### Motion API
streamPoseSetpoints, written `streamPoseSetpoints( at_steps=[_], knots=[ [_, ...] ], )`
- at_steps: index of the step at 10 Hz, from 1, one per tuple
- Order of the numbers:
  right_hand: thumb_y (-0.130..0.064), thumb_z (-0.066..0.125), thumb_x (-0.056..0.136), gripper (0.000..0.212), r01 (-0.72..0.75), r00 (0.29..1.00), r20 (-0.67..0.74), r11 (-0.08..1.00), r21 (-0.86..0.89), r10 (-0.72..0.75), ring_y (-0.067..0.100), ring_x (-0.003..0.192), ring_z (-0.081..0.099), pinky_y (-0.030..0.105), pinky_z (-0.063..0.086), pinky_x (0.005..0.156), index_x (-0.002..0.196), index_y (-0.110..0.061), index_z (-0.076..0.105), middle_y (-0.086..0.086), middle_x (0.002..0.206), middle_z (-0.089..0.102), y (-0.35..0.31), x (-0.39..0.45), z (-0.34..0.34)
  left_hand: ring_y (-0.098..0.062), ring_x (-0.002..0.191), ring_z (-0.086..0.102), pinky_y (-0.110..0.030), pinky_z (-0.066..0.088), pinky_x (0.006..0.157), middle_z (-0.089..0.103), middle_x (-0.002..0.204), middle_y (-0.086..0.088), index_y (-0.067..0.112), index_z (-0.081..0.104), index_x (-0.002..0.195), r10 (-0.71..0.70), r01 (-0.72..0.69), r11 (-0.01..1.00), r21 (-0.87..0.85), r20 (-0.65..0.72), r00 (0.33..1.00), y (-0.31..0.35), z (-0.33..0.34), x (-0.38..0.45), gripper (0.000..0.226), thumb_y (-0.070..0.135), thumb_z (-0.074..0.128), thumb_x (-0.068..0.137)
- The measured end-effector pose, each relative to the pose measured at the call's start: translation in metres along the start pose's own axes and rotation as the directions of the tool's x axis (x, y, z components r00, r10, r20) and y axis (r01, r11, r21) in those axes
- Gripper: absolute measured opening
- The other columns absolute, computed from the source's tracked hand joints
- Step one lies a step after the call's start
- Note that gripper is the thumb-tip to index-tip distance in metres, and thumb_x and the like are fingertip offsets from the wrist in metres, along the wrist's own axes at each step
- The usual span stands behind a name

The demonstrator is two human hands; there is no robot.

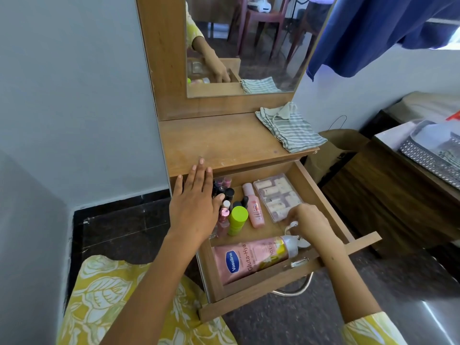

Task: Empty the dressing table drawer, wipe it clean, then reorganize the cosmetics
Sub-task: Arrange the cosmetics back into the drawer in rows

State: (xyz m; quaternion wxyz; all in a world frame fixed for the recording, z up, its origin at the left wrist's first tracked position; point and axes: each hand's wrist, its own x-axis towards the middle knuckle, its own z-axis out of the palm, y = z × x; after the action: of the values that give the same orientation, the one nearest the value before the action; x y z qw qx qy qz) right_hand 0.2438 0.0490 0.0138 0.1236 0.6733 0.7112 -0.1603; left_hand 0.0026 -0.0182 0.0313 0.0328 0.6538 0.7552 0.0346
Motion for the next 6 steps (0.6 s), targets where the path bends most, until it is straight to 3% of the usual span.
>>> streamPoseSetpoints(
  at_steps=[2,3,4,6],
  knots=[
    [-0.014,0.067,0.084,0.028,0.032,0.997,-0.074,0.999,-0.014,-0.032,0.022,0.102,0.056,0.031,0.050,0.087,0.111,-0.021,0.062,0.004,0.119,0.051,0.006,-0.004,-0.004,-0.019,0.141,-0.020,-0.038,-0.010,0.112,-0.029,0.151,-0.006,0.015,-0.016,0.146,0.000,0.000,1.000,0.001,0.003,1.000,0.000,0.000,0.000,0.063,0.048,0.011,0.099],
    [-0.023,0.066,0.084,0.022,0.243,0.969,-0.054,0.969,0.042,-0.240,0.014,0.103,0.057,0.030,0.050,0.090,0.106,-0.026,0.067,-0.006,0.117,0.057,-0.003,-0.017,-0.004,-0.019,0.141,-0.021,-0.038,-0.010,0.113,-0.029,0.150,-0.005,0.015,-0.017,0.145,0.001,-0.001,1.000,-0.001,0.010,1.000,-0.001,0.001,0.001,0.063,0.048,0.010,0.099],
    [-0.035,0.076,0.074,0.031,0.447,0.874,0.149,0.885,0.128,-0.462,0.005,0.100,0.059,0.025,0.049,0.089,0.105,-0.034,0.069,-0.015,0.113,0.065,-0.019,-0.034,0.000,-0.019,0.141,-0.021,-0.038,-0.010,0.113,-0.030,0.150,-0.005,0.015,-0.017,0.145,0.003,-0.003,1.000,0.000,0.009,1.000,-0.001,0.001,0.000,0.063,0.048,0.011,0.099],
    [-0.036,0.082,0.063,0.055,0.478,0.865,0.184,0.878,-0.020,-0.467,0.006,0.102,0.059,0.025,0.049,0.085,0.113,-0.038,0.060,-0.018,0.111,0.065,-0.032,-0.033,0.015,-0.018,0.140,-0.021,-0.038,-0.011,0.112,-0.030,0.150,-0.004,0.016,-0.016,0.146,0.004,-0.004,1.000,-0.025,0.010,1.000,-0.001,-0.001,-0.001,0.062,0.046,0.012,0.099]
  ],
)
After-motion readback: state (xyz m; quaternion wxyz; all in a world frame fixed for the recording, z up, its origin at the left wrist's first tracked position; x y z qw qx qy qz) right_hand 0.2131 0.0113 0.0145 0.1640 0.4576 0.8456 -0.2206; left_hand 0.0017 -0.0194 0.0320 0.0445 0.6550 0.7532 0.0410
